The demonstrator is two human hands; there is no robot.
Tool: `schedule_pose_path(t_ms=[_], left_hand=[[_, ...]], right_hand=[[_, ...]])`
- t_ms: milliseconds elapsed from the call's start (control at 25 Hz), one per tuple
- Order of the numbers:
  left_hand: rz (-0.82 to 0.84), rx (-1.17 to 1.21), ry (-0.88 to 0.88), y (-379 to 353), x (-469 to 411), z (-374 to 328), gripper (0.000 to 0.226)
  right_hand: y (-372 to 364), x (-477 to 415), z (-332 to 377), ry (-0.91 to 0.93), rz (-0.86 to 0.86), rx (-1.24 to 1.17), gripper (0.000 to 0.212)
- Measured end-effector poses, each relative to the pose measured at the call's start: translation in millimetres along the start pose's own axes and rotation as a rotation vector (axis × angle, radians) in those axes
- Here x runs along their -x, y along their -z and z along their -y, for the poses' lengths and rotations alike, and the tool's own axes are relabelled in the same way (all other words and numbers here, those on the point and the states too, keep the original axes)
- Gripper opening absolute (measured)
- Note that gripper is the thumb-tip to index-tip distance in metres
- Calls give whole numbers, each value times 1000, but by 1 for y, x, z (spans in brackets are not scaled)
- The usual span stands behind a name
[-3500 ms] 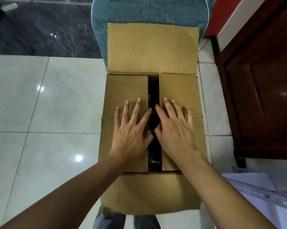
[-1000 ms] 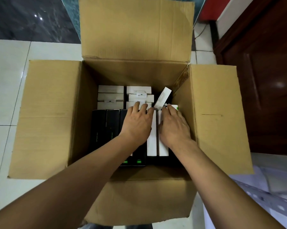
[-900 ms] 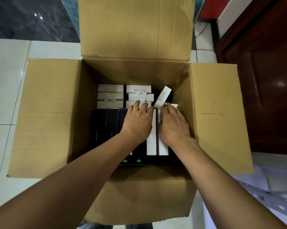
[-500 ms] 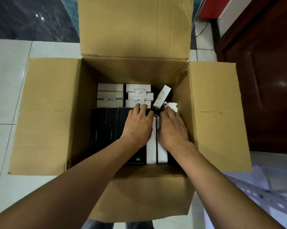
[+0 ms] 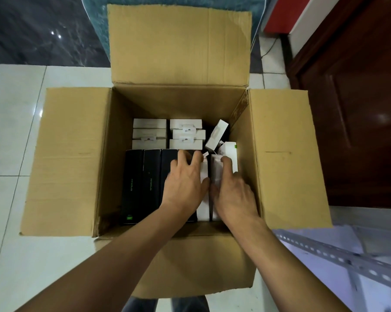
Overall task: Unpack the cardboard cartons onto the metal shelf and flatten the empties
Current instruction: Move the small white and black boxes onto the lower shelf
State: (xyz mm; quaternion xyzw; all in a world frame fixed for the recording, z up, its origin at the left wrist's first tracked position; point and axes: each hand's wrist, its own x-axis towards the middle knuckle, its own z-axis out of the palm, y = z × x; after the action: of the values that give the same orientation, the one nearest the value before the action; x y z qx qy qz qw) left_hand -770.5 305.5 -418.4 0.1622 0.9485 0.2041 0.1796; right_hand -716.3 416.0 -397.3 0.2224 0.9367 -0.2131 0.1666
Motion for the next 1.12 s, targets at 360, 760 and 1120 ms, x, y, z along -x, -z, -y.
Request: schedule_pose_path(t_ms=[360,760,1120], left_hand=[[7,191,130,-7,0,-22,53],[-136,288,25,73,38,-53,46],[-177,220,-44,149,85,-79,53]], right_hand=[[-8,3,1,-70,-103,-109,68],[44,57,5,-39,-412,-277,70],[113,115,35,-119,-435,-333,73]])
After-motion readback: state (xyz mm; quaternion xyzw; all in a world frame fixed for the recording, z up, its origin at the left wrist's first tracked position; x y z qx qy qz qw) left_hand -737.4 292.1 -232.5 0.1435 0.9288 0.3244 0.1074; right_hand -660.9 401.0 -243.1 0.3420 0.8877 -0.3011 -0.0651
